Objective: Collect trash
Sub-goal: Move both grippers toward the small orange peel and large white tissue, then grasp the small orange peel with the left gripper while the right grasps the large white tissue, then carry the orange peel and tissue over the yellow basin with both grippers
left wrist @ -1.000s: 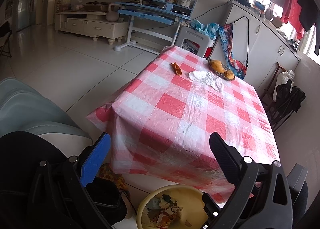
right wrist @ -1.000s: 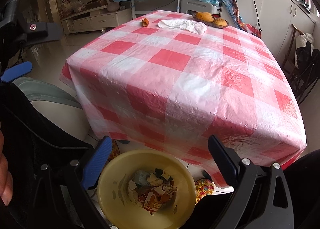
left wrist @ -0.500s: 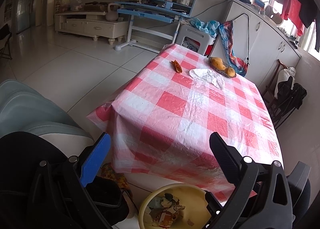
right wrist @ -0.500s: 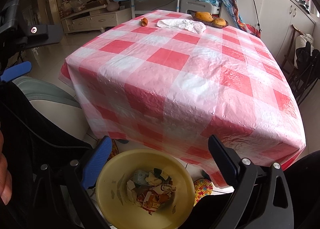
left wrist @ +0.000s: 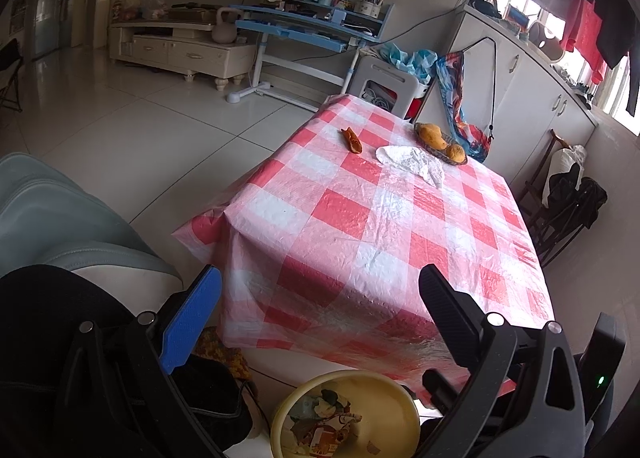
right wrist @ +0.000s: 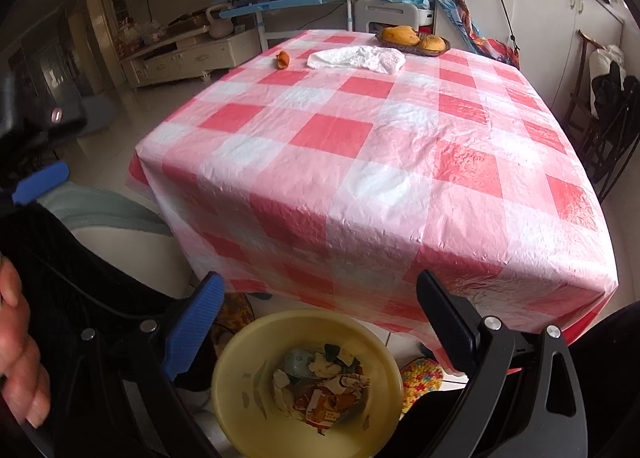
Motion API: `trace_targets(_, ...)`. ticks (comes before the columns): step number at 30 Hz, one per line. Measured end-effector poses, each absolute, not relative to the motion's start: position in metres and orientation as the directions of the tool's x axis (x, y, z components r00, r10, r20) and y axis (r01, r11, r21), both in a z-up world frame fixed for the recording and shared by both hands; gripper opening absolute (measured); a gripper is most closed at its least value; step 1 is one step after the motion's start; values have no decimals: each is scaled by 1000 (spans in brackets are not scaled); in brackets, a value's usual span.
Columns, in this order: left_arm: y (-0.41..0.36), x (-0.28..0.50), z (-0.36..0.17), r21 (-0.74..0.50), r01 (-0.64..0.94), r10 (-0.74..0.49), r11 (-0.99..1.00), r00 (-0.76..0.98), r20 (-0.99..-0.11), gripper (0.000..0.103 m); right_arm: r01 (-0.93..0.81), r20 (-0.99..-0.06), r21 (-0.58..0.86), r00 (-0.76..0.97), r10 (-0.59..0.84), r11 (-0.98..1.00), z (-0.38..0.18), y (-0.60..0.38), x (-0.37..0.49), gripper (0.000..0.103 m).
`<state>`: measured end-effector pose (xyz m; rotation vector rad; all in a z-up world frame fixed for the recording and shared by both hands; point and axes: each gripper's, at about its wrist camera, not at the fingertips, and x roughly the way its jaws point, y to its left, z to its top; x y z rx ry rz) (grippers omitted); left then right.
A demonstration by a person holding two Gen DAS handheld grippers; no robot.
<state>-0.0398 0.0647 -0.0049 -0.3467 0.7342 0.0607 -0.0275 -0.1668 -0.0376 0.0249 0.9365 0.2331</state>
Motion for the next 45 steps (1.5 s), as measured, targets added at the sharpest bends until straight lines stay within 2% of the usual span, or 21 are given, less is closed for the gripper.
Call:
trace_targets(4, 69, -48, 4, -299, -183, -51, 936, 774, -631, 96, -152, -750, 188, 616, 241, 970, -15, -180, -7, 93)
trace_targets(11, 93, -29, 28, -281, -246, 26, 928, 792, -610, 96, -130, -722, 202, 650, 238, 971, 5, -190, 70, 93)
trace_targets(19, 111, 63, 45, -222, -297, 89, 929, 760, -644, 96, -83, -760, 222, 610, 226, 972, -10, -193, 183, 93)
trace_targets(27, 89, 182, 21, -133, -242, 78, 961, 699, -711, 96, -99, -805, 192, 553, 214, 976, -35, -167, 276, 93)
trace_targets(31, 75, 227, -7, -113, -217, 58, 970, 652, -756, 96, -117, -837, 148, 514, 187, 982, -51, -160, 299, 93)
trace_targets(34, 59, 254, -29, -80, -188, 56, 979, 622, -781, 96, -157, -838, 94, 520, 163, 983, -57, -162, 302, 88)
trace_targets(37, 47, 278, -44, -57, -175, 62, 983, 606, -793, 95, -237, -828, 34, 538, 160, 971, -58, -161, 298, 78)
trace_targets(39, 38, 291, -52, -41, -163, 66, 986, 600, -797, 95, -270, -819, 32, 545, 180, 962, -56, -164, 295, 55)
trace_targets(40, 32, 298, -57, -18, -158, 80, 987, 593, -801, 95, -279, -816, 34, 546, 187, 960, -55, -167, 294, 48)
trace_targets(42, 26, 307, -66, 8, -145, 90, 989, 574, -814, 90, -284, -816, 43, 543, 197, 958, -53, -172, 293, 20)
trace_targets(44, 22, 310, -70, 14, -123, 82, 992, 570, -818, 60, -274, -819, 87, 527, 226, 958, -52, -181, 291, 9)
trace_targets(45, 20, 310, -69, -6, -86, 45, 996, 580, -813, 45, -269, -818, 124, 517, 252, 955, -52, -186, 291, 9)
